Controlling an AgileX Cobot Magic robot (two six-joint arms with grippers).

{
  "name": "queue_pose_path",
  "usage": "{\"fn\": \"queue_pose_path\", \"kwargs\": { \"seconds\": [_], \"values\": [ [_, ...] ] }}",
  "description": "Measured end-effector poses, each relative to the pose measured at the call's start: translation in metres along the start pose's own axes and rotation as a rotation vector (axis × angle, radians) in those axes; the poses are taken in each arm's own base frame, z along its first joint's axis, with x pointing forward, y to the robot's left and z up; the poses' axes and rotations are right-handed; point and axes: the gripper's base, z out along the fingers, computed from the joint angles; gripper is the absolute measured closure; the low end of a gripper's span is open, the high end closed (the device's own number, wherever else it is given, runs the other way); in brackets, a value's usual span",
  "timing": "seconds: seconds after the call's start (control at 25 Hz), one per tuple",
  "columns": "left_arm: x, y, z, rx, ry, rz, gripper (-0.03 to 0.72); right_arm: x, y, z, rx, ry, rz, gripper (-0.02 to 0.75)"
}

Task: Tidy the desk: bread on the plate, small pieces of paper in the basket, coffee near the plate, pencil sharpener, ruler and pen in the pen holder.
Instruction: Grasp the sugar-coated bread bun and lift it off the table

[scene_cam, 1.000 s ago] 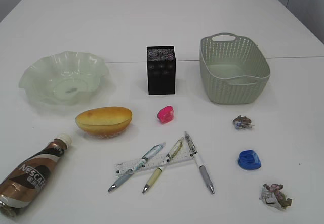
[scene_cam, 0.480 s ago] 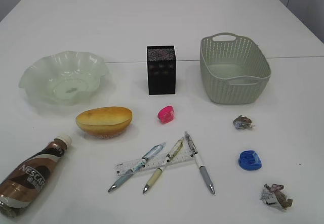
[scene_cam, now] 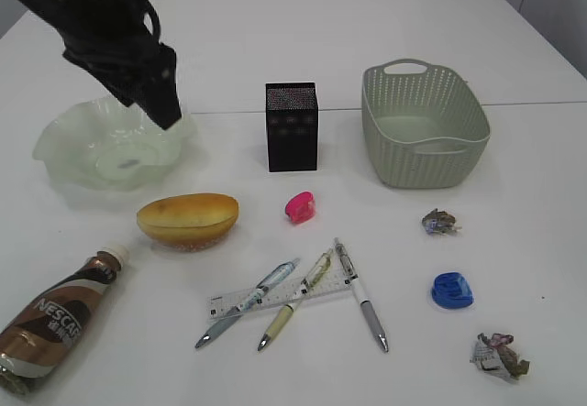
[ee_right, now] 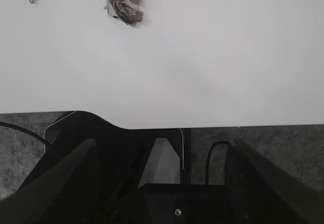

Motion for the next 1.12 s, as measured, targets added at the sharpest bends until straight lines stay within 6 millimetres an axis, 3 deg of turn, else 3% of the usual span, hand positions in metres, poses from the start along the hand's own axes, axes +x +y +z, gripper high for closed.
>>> {"fn": "queue_pose_path", "kwargs": {
  "seconds": [0.12,0.36,0.8,1.12],
  "values": [
    [-0.002,0.001,0.023,0.017,0.053,0.038,0.181,0.0,0.0,0.0,0.0,0.0,0.0,0.174],
    [-0.008,-0.008,0.043,0.036,0.071,0.152,0.172,0.0,0.0,0.0,0.0,0.0,0.0,0.174],
    [-0.005,-0.004,0.106,0.021,0.218,0.215,0.17,-0.004,0.0,0.0,0.004,-0.038,-0.004,0.174],
    [-0.002,-0.001,0.132,0.036,0.27,0.257,0.17,-0.004,-0.001,0.0,0.01,-0.041,-0.006,0.174]
  ]
}}
